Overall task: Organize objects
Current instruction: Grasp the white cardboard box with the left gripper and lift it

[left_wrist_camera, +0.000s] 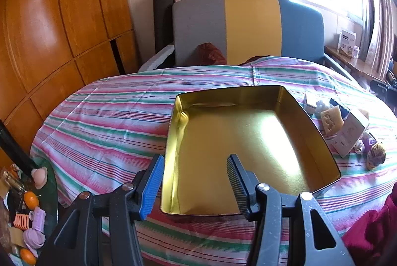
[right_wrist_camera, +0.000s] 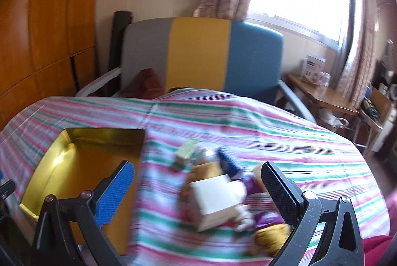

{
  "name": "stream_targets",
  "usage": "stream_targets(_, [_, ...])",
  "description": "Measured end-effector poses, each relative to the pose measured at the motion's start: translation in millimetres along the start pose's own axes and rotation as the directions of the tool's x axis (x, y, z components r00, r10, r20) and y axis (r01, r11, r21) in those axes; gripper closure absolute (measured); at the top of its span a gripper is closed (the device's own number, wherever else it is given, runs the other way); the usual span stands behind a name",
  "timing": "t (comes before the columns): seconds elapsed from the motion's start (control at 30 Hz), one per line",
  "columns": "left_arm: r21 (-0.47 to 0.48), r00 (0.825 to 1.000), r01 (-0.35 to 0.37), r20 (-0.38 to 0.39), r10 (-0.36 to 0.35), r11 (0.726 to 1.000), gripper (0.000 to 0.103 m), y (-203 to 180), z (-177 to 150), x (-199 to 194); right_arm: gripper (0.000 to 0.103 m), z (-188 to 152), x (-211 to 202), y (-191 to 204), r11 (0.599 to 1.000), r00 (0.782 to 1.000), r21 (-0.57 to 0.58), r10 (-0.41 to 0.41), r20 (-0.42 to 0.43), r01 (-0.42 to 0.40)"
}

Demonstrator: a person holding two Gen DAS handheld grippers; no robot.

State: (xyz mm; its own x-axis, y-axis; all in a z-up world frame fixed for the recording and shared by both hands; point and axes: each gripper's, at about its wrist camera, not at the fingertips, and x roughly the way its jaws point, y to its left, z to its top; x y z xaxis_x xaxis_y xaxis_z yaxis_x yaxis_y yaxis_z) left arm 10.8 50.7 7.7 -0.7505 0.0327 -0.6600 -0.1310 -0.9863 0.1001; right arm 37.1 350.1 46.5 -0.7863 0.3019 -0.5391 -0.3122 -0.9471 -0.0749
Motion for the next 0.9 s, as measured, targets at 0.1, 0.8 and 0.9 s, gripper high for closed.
stream_targets(0.1, [0.014, 1.0, 0.018, -0.004, -0.018, 1.0, 0.05, -6, 2, 1, 0.0, 3, 6, -28, 0.999, 0.999, 0.035, -0.04, 0.003, 0.04])
stream_targets(0.8, [0.104, 0.876, 0.475, -0.148, -0.459, 0.874, 0.044, -106, 24, 16, 0.0, -32, 44, -163, 0.869, 0.995, 0.49, -0.022, -0.1, 0.069])
stream_targets(0.9, [0.125, 0.845, 0.524, -0.198, -0.497, 0.842, 0.039, -131, 33, 22, 0.0, -34, 44, -167, 0.852, 0.995, 0.52, 0.002, -0.103, 0.052])
